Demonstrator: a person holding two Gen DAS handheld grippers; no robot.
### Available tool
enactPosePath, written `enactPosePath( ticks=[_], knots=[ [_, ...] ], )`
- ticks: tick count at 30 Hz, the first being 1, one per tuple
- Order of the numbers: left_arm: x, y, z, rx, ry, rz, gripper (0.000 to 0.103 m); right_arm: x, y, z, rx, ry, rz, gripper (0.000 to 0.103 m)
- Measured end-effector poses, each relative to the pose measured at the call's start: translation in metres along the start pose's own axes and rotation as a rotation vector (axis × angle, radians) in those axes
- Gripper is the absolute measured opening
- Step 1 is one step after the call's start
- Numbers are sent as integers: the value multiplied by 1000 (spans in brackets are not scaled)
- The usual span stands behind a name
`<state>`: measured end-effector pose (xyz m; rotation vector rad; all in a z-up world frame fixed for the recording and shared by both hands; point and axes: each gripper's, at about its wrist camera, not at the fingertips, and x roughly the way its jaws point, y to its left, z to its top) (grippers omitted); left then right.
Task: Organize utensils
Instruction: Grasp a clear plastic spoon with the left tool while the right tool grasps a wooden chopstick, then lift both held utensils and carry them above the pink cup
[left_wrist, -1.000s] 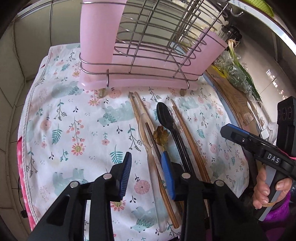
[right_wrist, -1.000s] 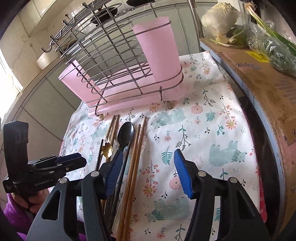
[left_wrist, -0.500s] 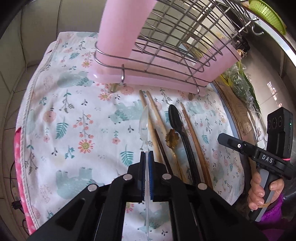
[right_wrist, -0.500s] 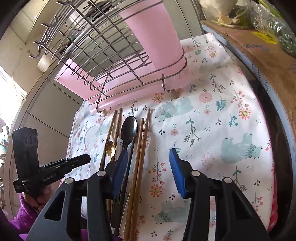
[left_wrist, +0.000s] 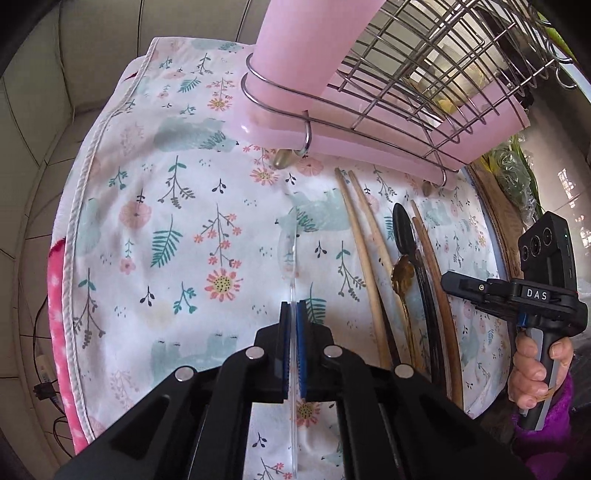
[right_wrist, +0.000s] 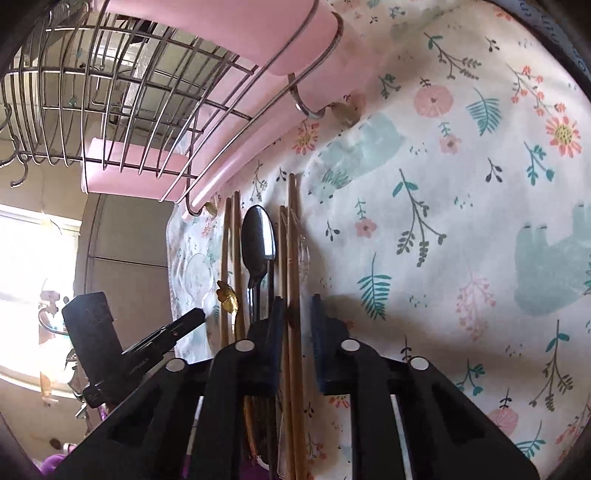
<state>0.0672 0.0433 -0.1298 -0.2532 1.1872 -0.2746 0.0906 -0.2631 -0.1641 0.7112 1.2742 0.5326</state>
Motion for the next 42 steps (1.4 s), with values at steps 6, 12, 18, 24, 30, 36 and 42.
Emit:
enactPosePath(
  ticks=[6, 12, 18, 24, 30, 36, 42],
  knots=[
    [1, -2, 4, 3, 8, 8, 3, -19, 4, -3, -56, -52, -53, 7],
    [8, -8, 13, 20, 49, 46, 4, -43, 8, -2, -120, -119, -211, 7],
    [19, -15, 25, 51, 105, 88, 4, -27, 8, 8, -117, -27, -263, 8],
    [24, -16, 33, 54, 140, 90, 5, -10, 15, 18, -152, 31, -310, 9],
    [11, -15, 24, 64, 94, 74, 2, -18, 19, 14, -191, -25, -304, 7],
    [-39, -16, 12, 60, -61, -15, 2, -57, 37, -7, -268, -167, -266, 7],
    [-115, -24, 9, 77, -324, -110, 2, -117, 68, -29, -365, -359, -188, 7]
  ],
)
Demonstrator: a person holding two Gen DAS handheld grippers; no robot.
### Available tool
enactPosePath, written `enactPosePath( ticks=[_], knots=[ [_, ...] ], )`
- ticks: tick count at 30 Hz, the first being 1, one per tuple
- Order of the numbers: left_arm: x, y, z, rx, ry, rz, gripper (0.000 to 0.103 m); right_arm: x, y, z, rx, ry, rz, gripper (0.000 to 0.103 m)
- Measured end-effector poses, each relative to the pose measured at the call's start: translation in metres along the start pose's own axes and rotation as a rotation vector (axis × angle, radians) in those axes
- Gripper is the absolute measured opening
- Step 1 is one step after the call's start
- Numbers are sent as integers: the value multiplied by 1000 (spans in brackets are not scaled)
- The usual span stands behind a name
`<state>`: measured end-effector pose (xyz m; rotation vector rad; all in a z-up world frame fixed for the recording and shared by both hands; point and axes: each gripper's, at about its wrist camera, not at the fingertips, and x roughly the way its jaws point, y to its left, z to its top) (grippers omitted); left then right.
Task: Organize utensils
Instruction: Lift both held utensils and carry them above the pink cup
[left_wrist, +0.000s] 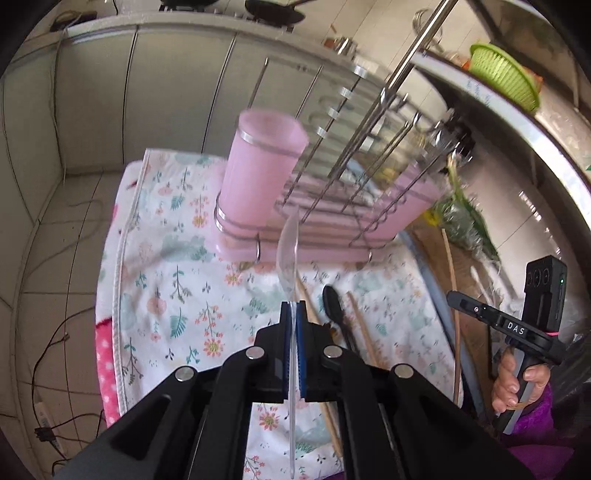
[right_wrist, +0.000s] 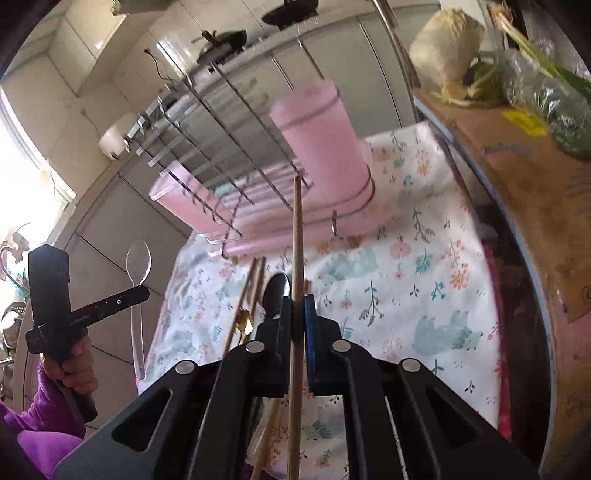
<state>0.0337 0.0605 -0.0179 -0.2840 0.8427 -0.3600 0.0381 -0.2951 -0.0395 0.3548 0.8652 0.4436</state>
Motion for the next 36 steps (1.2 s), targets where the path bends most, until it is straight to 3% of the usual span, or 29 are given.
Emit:
enactPosePath(
  ticks=[8, 11, 17, 24, 28, 36],
  knots=[
    [-51, -27, 71, 11, -341, -50, 2, -66, 34, 75, -95, -401, -31, 7],
    [-51, -36, 98, 29, -434, -16, 2, -69, 43, 107, -141, -529, -74, 7],
    [-39, -36, 143, 6, -574, 42, 2, -51, 46, 157, -159, -701, -107, 7],
    [-14, -28, 165, 38, -702, 161, 2, -11, 43, 180, -213, -755, -195, 7],
    [11, -23, 157, 61, -684, 207, 2, 11, 36, 177, -201, -708, -210, 7],
    [40, -7, 115, 59, -561, 212, 2, 26, 24, 150, -171, -563, -212, 7]
  ],
)
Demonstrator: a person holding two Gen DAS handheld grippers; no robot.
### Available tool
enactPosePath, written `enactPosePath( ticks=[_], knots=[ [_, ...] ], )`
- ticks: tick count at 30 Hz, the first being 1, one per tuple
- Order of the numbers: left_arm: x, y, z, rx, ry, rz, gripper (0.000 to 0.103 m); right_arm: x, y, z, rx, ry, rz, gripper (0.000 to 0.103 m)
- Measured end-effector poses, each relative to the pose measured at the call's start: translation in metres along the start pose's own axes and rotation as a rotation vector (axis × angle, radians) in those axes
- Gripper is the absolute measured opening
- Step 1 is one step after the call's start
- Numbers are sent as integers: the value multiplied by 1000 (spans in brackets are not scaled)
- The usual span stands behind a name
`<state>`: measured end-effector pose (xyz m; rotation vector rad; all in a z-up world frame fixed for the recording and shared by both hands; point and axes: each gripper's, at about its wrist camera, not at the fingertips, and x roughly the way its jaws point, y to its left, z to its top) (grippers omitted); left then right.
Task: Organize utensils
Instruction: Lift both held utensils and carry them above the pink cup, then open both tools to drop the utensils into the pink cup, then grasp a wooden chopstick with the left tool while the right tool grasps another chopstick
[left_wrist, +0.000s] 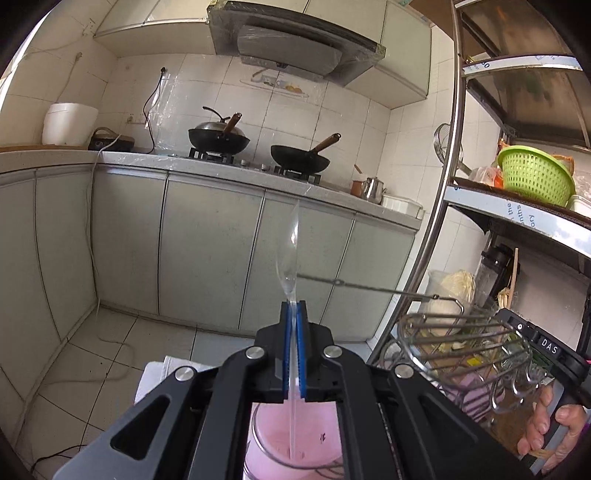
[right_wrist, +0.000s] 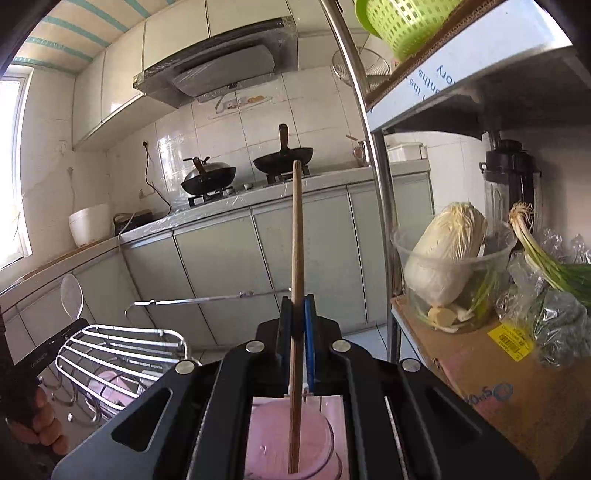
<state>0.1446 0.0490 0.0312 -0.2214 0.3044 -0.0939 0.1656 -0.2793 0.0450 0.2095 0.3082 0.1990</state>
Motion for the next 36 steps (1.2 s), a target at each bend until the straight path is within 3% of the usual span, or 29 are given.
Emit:
enactPosePath(
  ticks=[8, 9, 12, 13, 16, 17, 22, 26, 36],
  knots=[
    [2, 1, -21, 33, 135, -11, 4, 3, -3, -17, -2, 168, -12, 7],
    [3, 1, -21, 34, 151, -12, 8, 5, -3, -18, -1, 198, -13, 7],
    [0, 0, -18, 33, 163, -4, 39, 6, -6, -16, 12, 255, -16, 8],
    [-4, 1, -16, 29, 160, -5, 42, 4, -6, -15, 14, 262, -13, 14],
    [-14, 2, -10, 19, 156, -3, 42, -8, -6, -12, 12, 261, -12, 37],
    [-18, 4, -10, 13, 158, -4, 42, -13, -6, -11, 11, 256, -13, 38],
    [-42, 12, -13, -36, 199, -48, 43, -42, -5, -19, -2, 270, -20, 39],
    [-55, 19, -32, -71, 287, -73, 43, -64, -5, -39, 14, 312, -2, 39],
    [-41, 14, -112, -147, 588, -141, 37, -60, 2, -125, 107, 600, 90, 38]
  ],
)
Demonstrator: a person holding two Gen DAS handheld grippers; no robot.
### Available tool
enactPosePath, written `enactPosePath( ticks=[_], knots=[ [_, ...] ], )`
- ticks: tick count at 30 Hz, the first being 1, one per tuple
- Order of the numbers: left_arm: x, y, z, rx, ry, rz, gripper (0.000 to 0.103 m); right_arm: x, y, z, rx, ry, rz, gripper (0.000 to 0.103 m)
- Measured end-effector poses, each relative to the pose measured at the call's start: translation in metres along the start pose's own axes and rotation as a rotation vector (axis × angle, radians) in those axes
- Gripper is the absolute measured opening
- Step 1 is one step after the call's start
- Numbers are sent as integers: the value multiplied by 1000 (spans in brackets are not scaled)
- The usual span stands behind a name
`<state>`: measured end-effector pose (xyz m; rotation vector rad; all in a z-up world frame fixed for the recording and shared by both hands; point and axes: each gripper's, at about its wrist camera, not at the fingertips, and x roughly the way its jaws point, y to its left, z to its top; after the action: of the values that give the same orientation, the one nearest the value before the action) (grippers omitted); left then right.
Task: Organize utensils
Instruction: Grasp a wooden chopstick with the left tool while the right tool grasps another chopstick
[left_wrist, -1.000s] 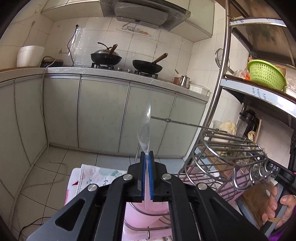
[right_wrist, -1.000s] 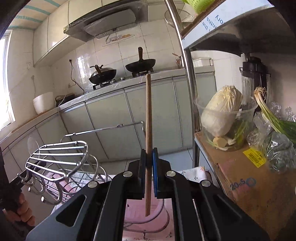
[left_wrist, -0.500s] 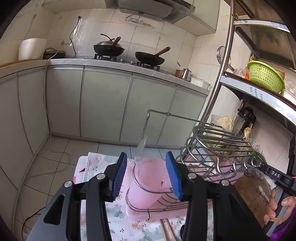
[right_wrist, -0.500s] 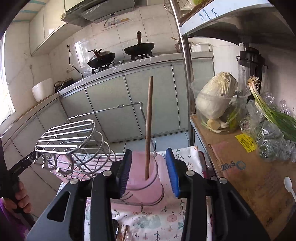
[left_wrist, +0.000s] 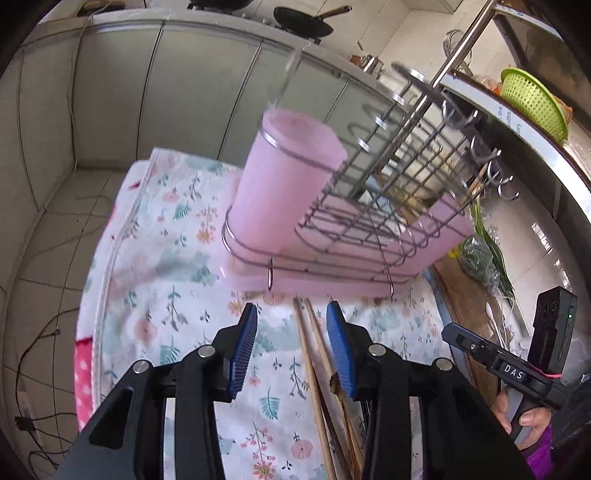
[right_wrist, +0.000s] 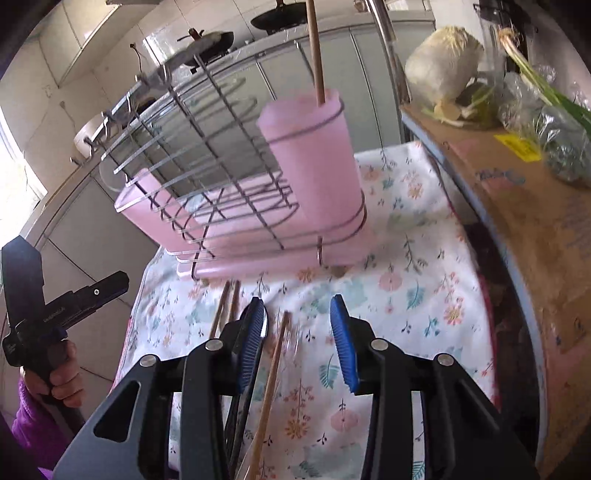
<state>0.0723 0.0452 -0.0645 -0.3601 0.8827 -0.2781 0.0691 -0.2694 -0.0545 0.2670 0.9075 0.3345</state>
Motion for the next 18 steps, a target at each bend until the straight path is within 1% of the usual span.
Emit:
enactPosePath(
  ticks=[1, 3, 4, 6, 10, 12, 13, 14, 15, 16, 18],
  knots=[
    [10, -1, -3, -10, 45, 1, 34, 6, 0, -5, 4, 30, 10, 38],
    [29, -3, -7, -22, 125, -17, 29, 14, -1, -14, 18, 81, 28, 30],
    [38, -5, -9, -26, 153, -21, 29, 18, -3, -17, 25, 105, 42, 28],
    [55, -9, -8, -27, 197, 1, 28, 21, -6, -22, 46, 135, 60, 25],
    [89, -15, -8, -27, 284, 33, 27, 29, -17, -26, 119, 186, 108, 24],
    [102, -18, -9, -16, 306, 68, 27, 33, -21, -27, 146, 206, 122, 24],
    [108, -19, -9, -14, 316, 84, 24, 35, -22, -27, 154, 215, 131, 24],
    [112, -19, -10, -12, 318, 98, 19, 36, -22, -27, 157, 224, 138, 24],
    [114, -20, -11, -7, 312, 106, 12, 38, -20, -28, 158, 232, 144, 24],
    [115, -20, -11, -7, 311, 89, 6, 41, -18, -28, 156, 238, 151, 24],
    [112, -20, -11, -17, 305, 87, 6, 46, -11, -28, 140, 254, 158, 24]
  ],
)
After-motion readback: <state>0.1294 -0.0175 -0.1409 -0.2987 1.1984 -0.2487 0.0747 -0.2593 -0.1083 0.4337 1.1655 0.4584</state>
